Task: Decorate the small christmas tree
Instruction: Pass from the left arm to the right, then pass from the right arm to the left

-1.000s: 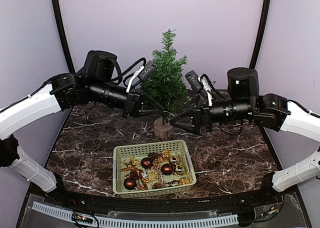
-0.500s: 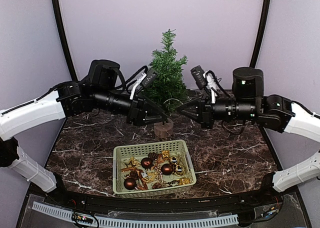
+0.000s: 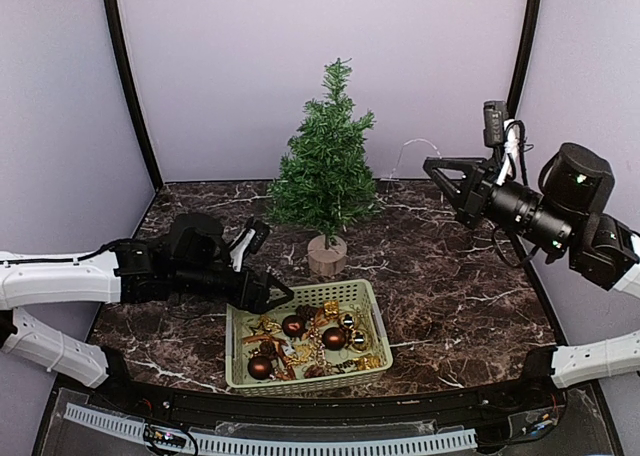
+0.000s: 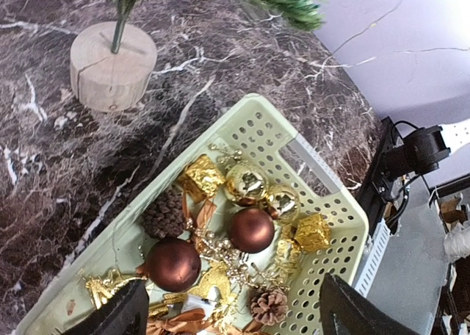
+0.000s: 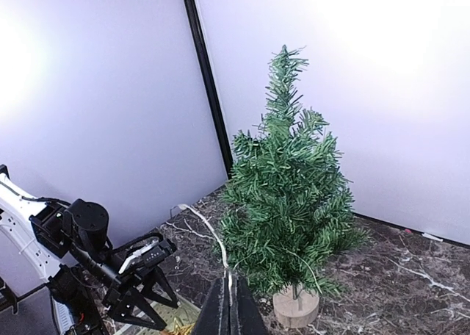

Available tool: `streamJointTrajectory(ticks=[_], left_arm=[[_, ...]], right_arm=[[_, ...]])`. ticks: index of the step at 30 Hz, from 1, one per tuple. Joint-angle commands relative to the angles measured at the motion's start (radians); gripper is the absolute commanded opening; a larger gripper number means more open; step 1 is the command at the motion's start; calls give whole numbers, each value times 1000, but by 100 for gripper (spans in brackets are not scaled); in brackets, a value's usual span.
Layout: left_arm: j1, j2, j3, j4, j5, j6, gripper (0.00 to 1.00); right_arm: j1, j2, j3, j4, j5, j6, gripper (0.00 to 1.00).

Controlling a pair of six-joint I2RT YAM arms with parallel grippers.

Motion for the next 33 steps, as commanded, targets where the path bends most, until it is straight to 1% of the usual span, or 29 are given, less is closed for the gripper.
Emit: streamJointTrajectory(ticks=[1, 5, 8, 10, 12, 15, 20, 22, 24, 26, 27, 28, 29, 30, 31, 33], left_arm=[[4, 51, -52, 94, -56, -145, 80], [5, 128, -54, 114, -77, -195, 71], [5, 141, -53, 66, -134, -215, 63], [5, 143, -66, 58, -153, -233, 60], [5, 149, -79, 61, -160, -252, 58], [4, 173, -86, 74, -140, -269, 57], [4, 217, -102, 155, -85, -272, 55], [4, 234, -102, 171, -73, -268, 53], [5, 248, -104, 201, -60, -261, 48], [4, 262, -103, 227, -57, -255, 41], [4, 271, -98, 237, -60, -250, 32], [4, 275, -95, 238, -69, -246, 27], [4, 277, -87, 232, -88, -245, 17], [3, 270, -85, 228, -98, -242, 13], [4, 262, -85, 220, -122, -241, 6], [4, 222, -93, 205, -166, -237, 0]], right_arm=[[6, -51, -29, 94, 52, -17, 0], [5, -62, -36, 96, 53, -12, 0], [5, -70, -33, 95, 62, -12, 0], [6, -76, -32, 96, 70, -16, 0], [6, -83, -32, 95, 77, -21, 0], [5, -83, -31, 95, 84, -27, 0], [6, -76, -29, 119, 93, -29, 0], [5, -77, -30, 121, 94, -29, 0], [6, -77, -32, 125, 97, -29, 0], [6, -78, -33, 126, 102, -27, 0], [6, -79, -34, 126, 105, -27, 0], [6, -82, -35, 128, 111, -26, 0], [6, -84, -38, 129, 119, -24, 0], [6, -88, -38, 129, 127, -23, 0], [6, -91, -40, 129, 138, -23, 0], [6, -101, -44, 131, 165, -23, 0]])
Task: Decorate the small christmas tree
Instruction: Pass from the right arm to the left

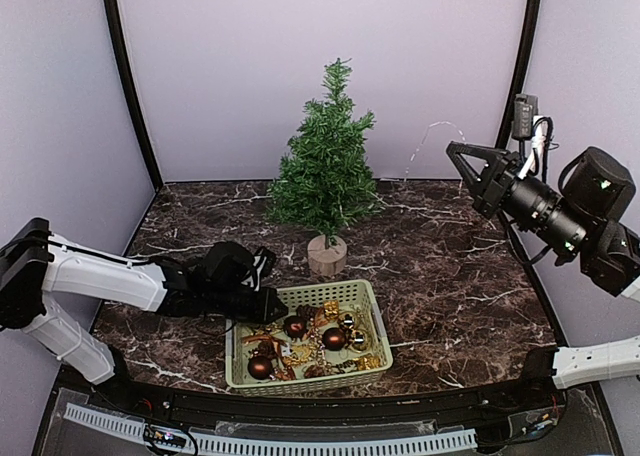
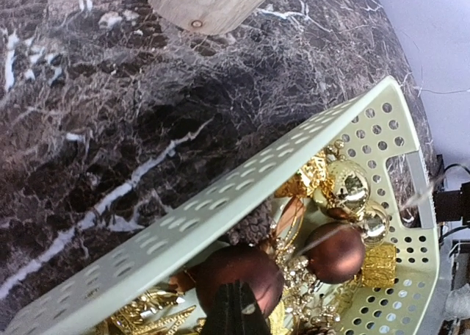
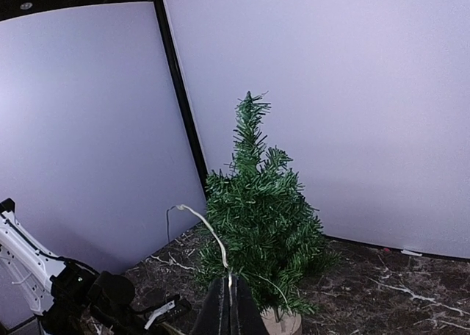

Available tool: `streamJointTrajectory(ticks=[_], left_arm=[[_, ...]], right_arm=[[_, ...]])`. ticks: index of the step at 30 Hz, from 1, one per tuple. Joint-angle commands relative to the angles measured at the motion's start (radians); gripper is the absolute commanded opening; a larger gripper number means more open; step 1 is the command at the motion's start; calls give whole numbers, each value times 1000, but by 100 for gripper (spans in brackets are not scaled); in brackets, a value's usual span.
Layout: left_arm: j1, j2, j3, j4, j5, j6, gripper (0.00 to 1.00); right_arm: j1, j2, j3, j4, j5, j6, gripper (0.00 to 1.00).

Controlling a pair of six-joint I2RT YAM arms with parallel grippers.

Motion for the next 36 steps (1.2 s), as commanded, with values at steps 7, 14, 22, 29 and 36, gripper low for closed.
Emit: streamJointTrajectory(ticks=[7, 14, 22, 29, 36], left_arm=[[4, -296, -6, -70, -140, 95, 0], [4, -468, 97, -251, -153, 227, 0], [5, -483, 258, -367, -140, 376, 0], [5, -385, 398, -360, -78, 479, 0], [30, -302, 444, -312, -52, 548, 0]], right_arm=[[6, -55, -6, 37, 223, -13, 0], [6, -78, 14, -3, 373, -55, 0], [6, -121, 93, -74, 410, -127, 0], [6, -106, 157, -126, 592, -254, 0], [-3, -67, -60, 43, 754, -230, 0]])
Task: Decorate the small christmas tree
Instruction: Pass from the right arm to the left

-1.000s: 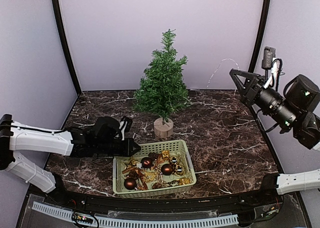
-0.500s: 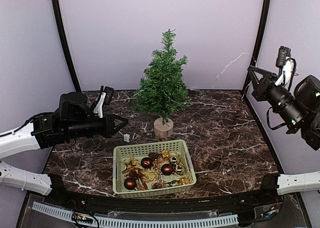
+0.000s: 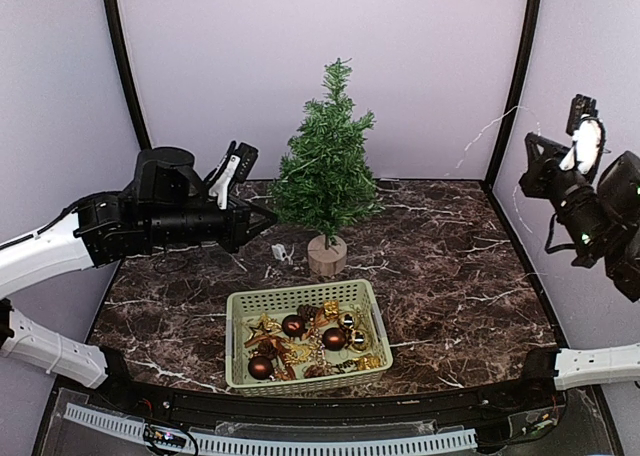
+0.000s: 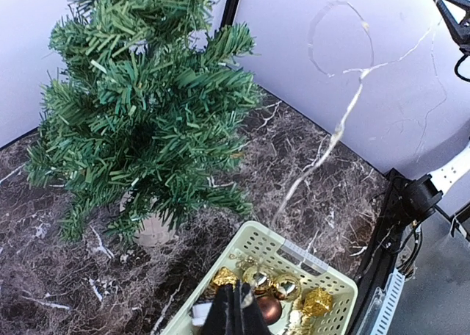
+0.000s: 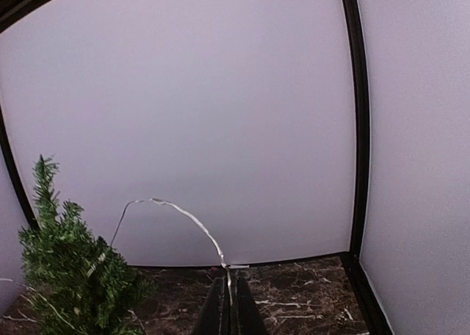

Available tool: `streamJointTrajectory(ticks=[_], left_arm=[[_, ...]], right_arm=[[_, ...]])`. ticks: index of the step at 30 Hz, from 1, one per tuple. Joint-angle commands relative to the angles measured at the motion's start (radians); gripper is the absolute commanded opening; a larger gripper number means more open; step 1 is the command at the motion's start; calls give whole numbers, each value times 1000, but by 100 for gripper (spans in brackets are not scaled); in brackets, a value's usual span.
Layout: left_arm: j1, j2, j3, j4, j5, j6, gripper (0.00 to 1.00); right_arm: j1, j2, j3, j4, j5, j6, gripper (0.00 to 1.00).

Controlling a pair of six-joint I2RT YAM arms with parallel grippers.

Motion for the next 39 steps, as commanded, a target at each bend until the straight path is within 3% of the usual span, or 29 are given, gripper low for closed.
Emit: streamJointTrajectory(ticks=[1, 4, 11, 13, 16, 17, 20, 26, 30, 33, 37, 39], left_arm=[[28, 34, 29, 36, 34, 67, 0], [45, 38, 12, 79, 64, 71, 0], [114, 39, -36, 99, 225, 90, 0], [119, 46, -31, 83, 269, 109, 0], [119, 56, -20, 42, 293, 138, 0], [119, 55, -19, 29, 291, 151, 0], [121, 56, -19, 8, 282, 180, 0], [124, 68, -10, -21, 271, 223, 0], [125, 78, 6, -49, 251, 249, 0], [128, 72, 12, -52, 226, 255, 0], [133, 45, 16, -38, 214, 255, 0], [134, 34, 21, -33, 215, 255, 0]], right_arm=[[-12, 42, -149, 95, 131, 53, 0], [-79, 50, -242, 30, 115, 254, 0], [-212, 93, -402, -189, -105, 730, 0], [-214, 128, -400, -275, -179, 817, 15], [-214, 153, -369, -377, -317, 844, 61], [-214, 149, -352, -400, -364, 836, 72], [-214, 96, -314, -442, -496, 788, 97], [-214, -9, -246, -354, -877, 614, 99], [-214, -14, -190, -351, -1029, 536, 99], [-215, 50, -112, -473, -970, 522, 99], [-214, 141, -85, -667, -695, 579, 99], [-215, 191, -100, -695, -702, 589, 99]])
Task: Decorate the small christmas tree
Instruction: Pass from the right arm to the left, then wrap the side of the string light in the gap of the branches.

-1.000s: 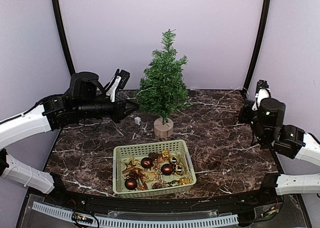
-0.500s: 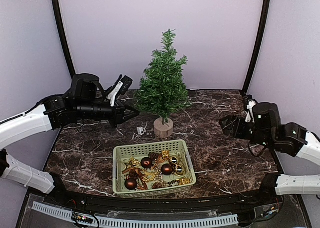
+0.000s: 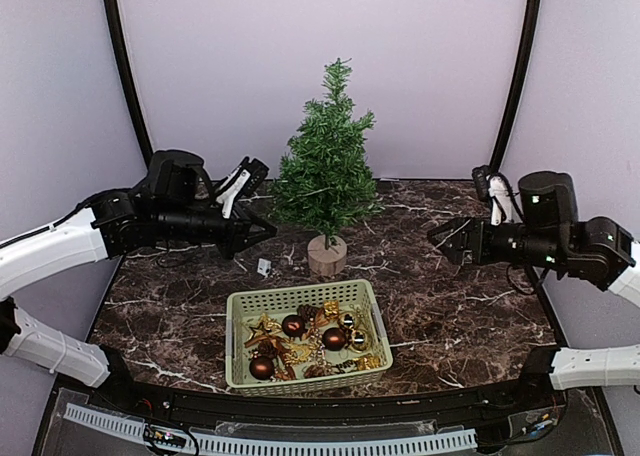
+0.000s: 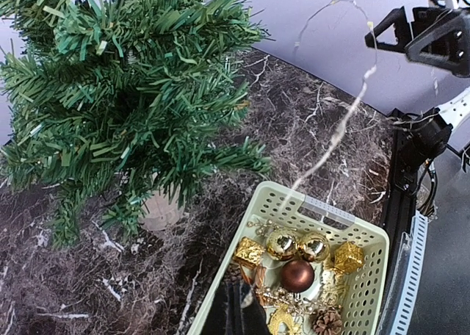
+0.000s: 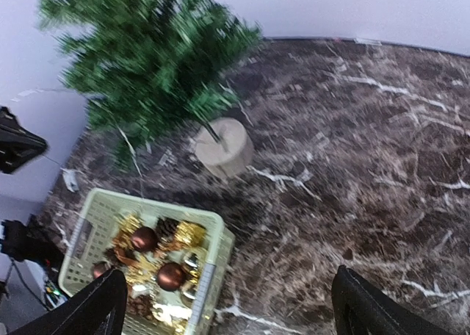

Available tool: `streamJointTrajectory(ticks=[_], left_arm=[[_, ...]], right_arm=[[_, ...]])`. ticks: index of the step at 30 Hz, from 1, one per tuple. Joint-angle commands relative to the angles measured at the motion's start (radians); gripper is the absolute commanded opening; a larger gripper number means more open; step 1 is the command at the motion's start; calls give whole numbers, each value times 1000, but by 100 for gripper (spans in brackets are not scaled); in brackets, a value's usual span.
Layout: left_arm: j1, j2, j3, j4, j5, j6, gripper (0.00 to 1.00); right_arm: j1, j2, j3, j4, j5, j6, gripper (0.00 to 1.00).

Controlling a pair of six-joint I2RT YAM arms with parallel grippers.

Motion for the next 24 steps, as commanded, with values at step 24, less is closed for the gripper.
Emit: streamJointTrajectory(ticks=[24], left_arm=[[41, -149, 95, 79, -99, -87, 0]], right_arm=[[79, 374, -67, -333, -412, -156, 99]])
